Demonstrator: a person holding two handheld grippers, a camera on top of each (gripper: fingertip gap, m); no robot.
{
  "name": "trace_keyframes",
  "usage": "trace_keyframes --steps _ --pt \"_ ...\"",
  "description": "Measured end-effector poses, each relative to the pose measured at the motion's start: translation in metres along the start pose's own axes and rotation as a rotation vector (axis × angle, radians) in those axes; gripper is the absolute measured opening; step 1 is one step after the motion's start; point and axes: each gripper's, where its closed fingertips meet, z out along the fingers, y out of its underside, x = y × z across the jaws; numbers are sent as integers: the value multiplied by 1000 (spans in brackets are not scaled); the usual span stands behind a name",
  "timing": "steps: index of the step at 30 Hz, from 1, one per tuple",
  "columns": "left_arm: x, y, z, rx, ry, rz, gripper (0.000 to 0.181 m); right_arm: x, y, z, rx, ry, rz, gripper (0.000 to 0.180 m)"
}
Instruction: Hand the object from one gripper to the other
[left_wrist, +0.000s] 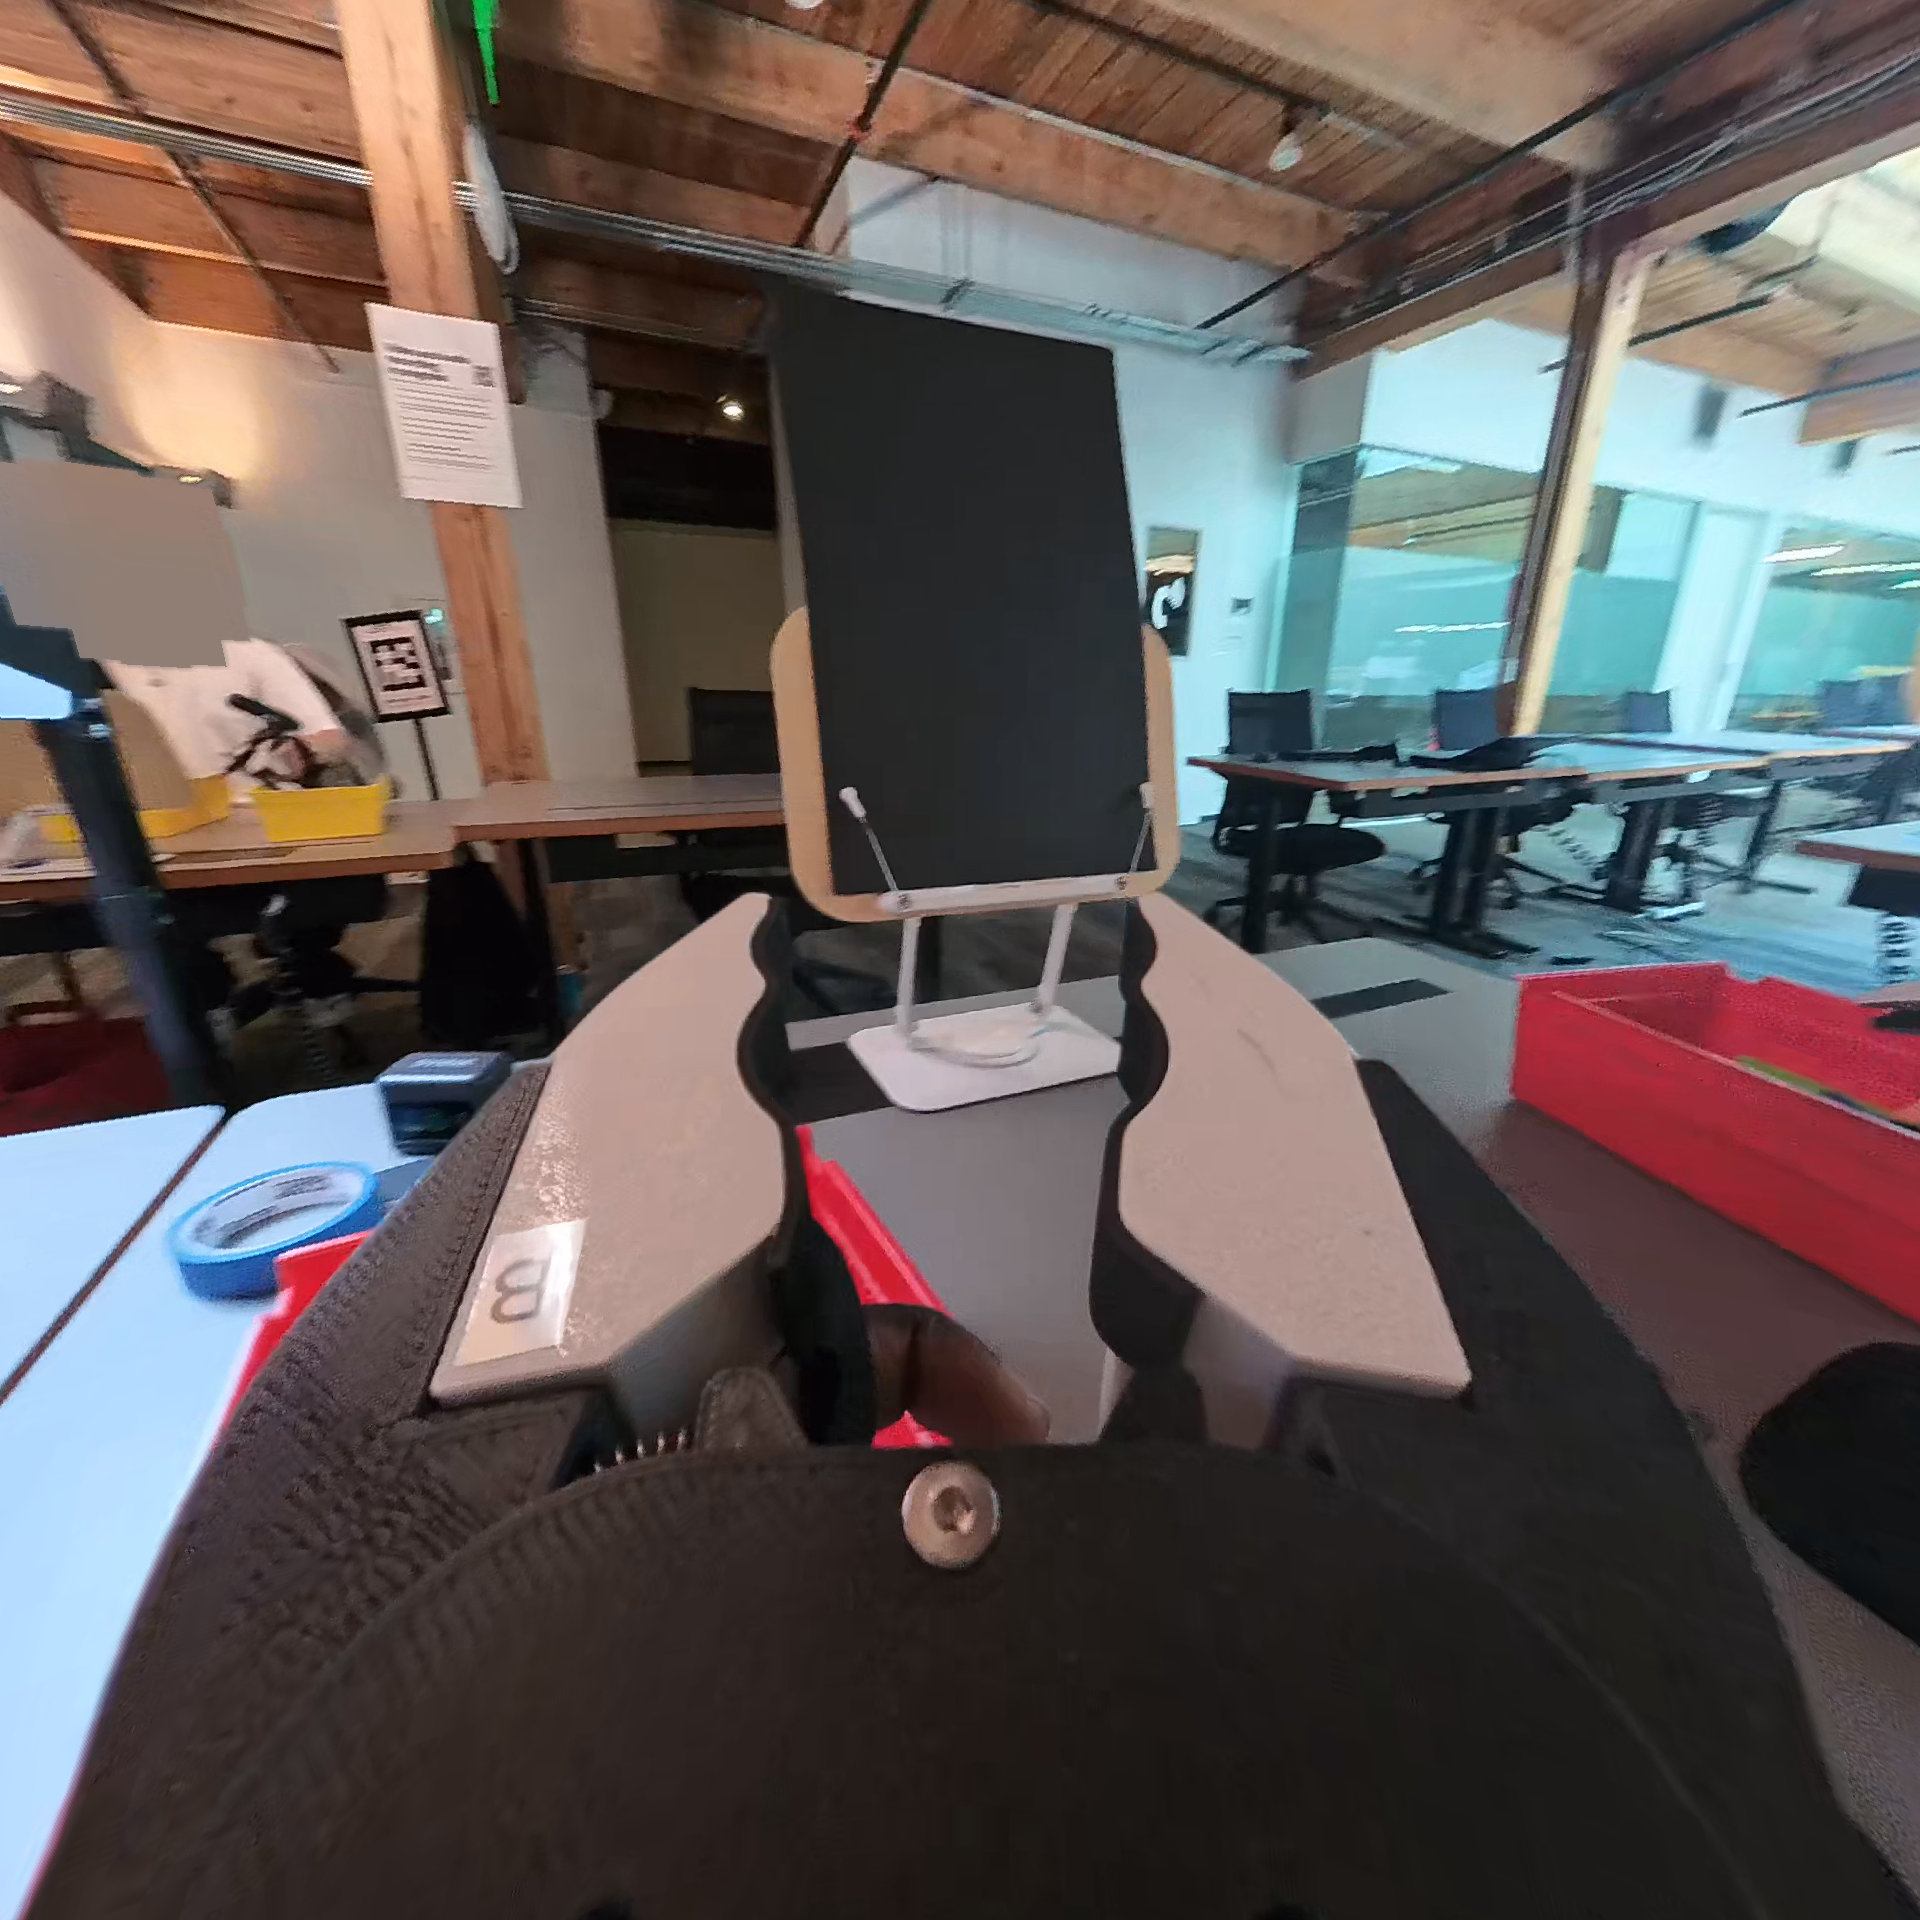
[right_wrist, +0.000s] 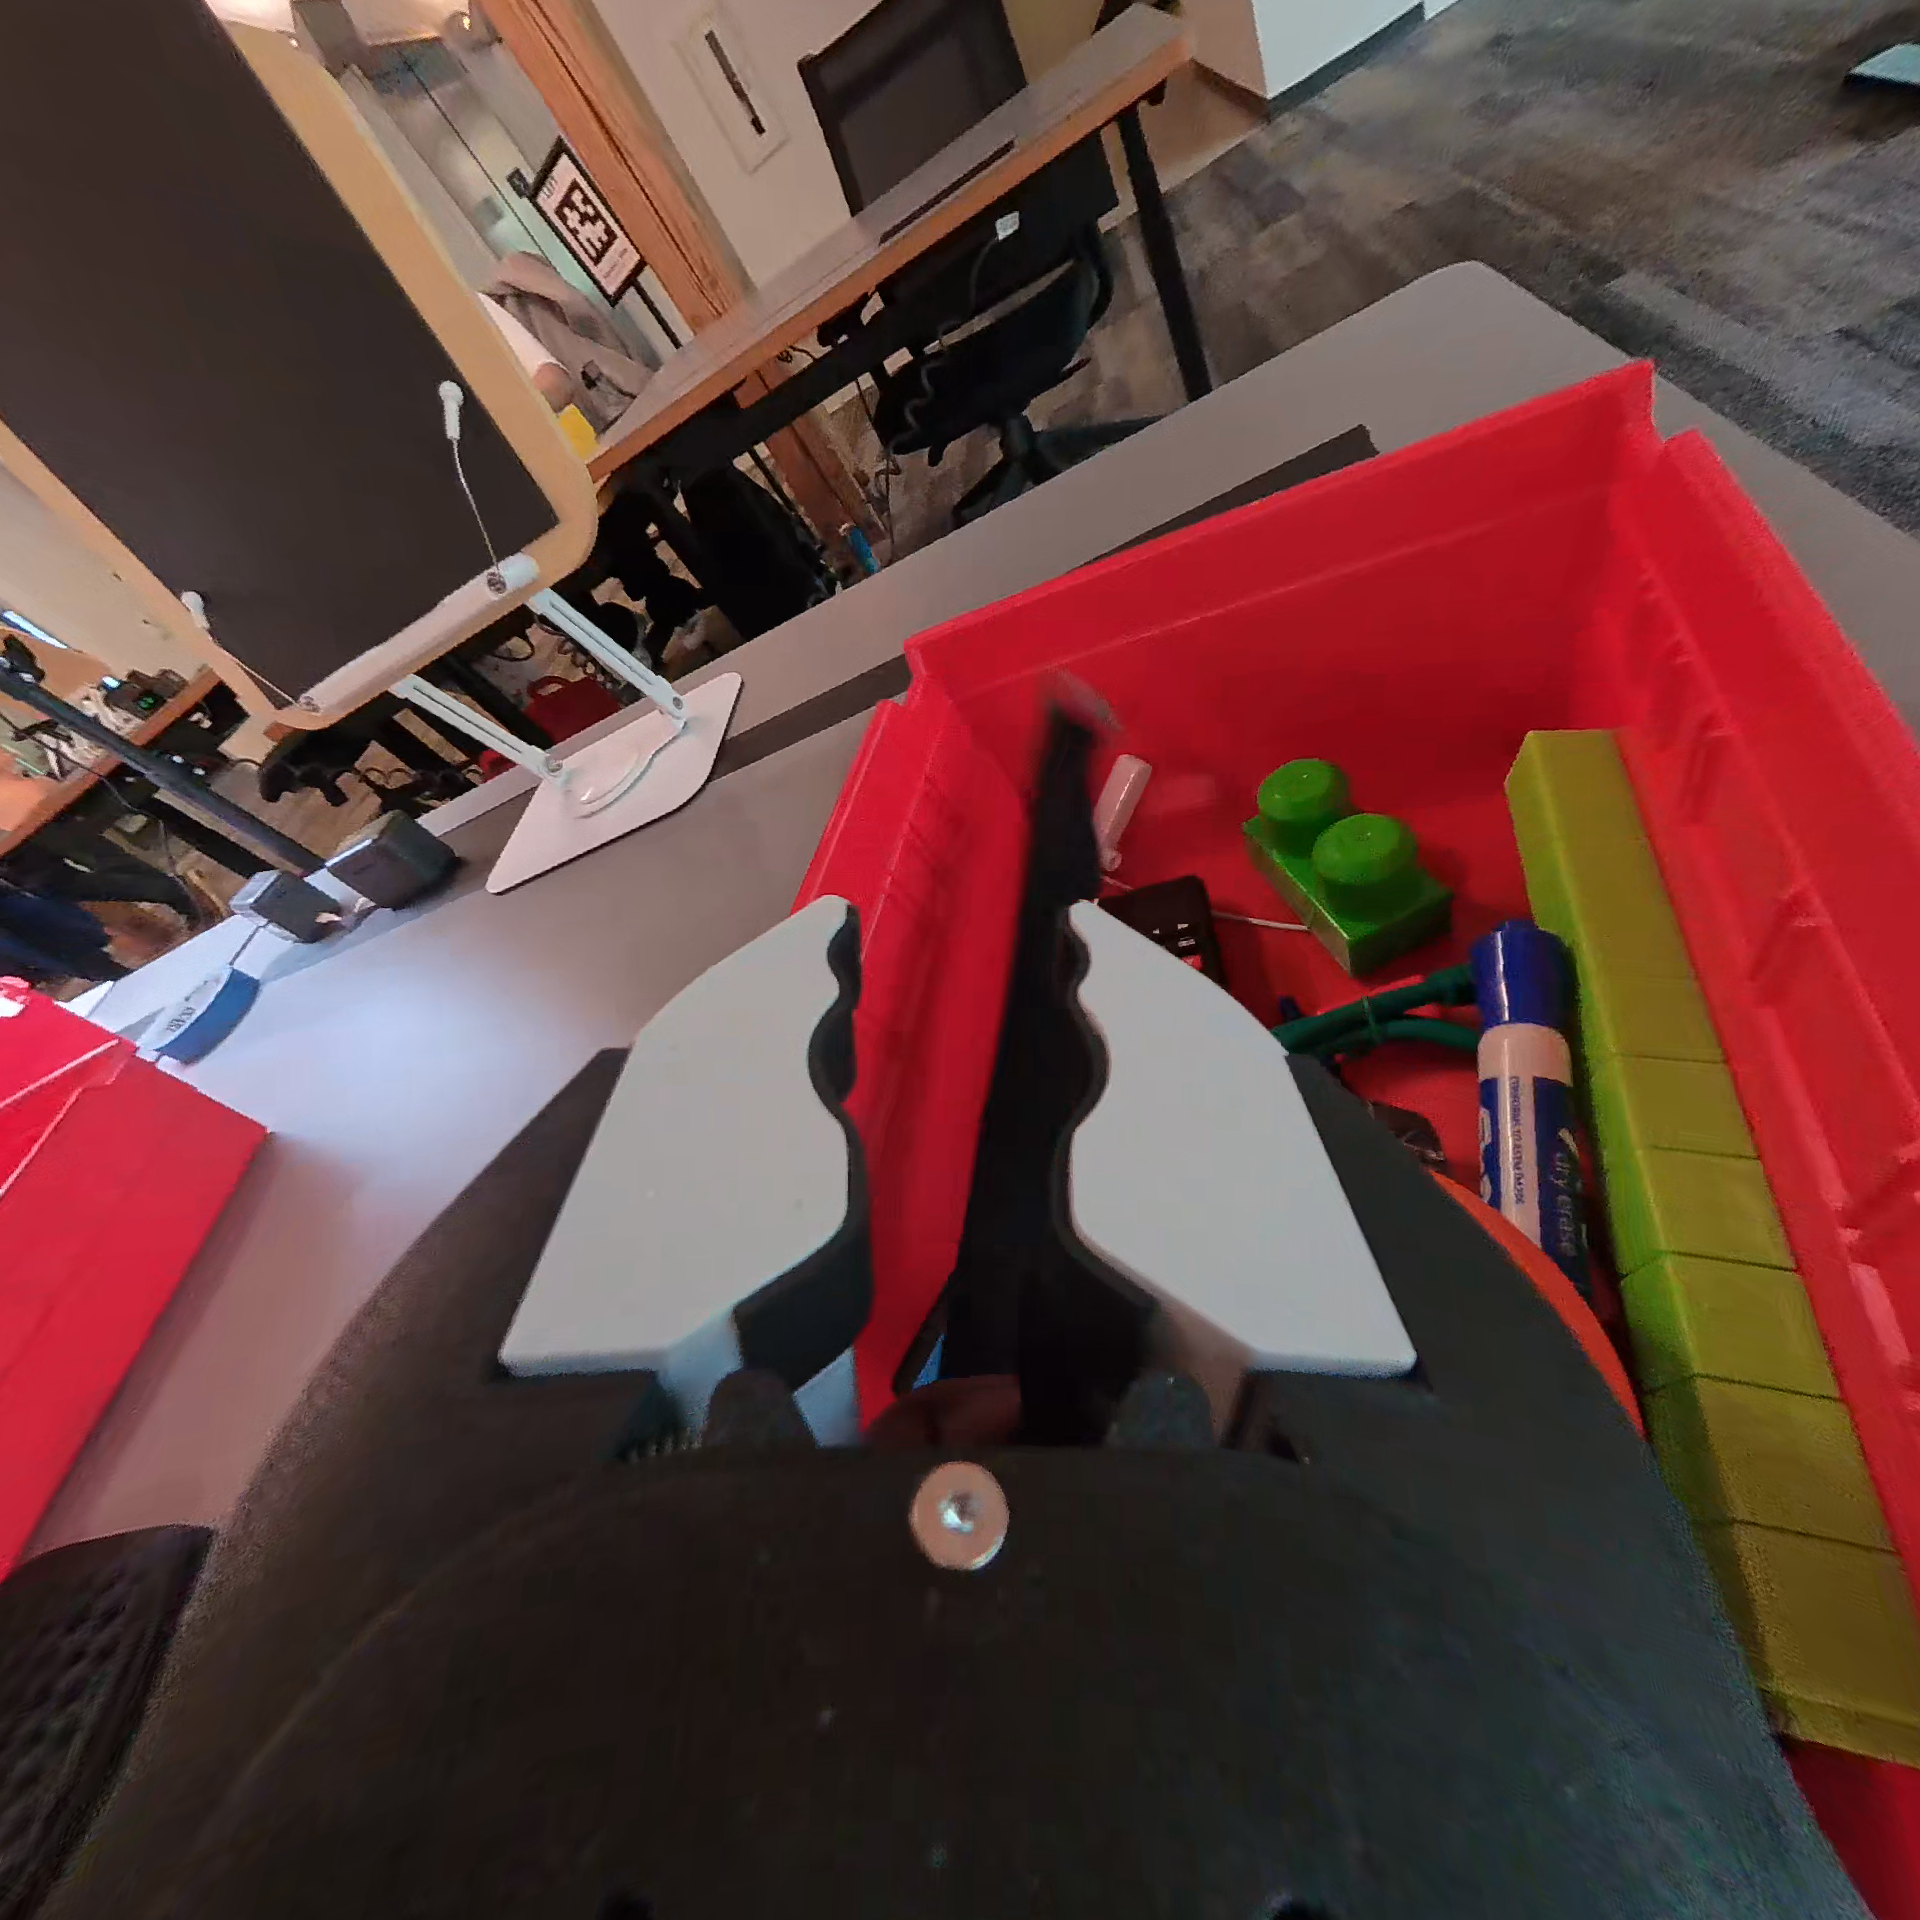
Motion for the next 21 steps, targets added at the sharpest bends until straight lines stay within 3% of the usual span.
trace_keyframes --steps 15,21 --pt "-59 30 -27 -185 -238 114 53 -67 -57 -53 372 -137 -242 95" --pt "-49 76 -22 -393 -100 192 54 -112 -65 -79 487 -249 -345 115"
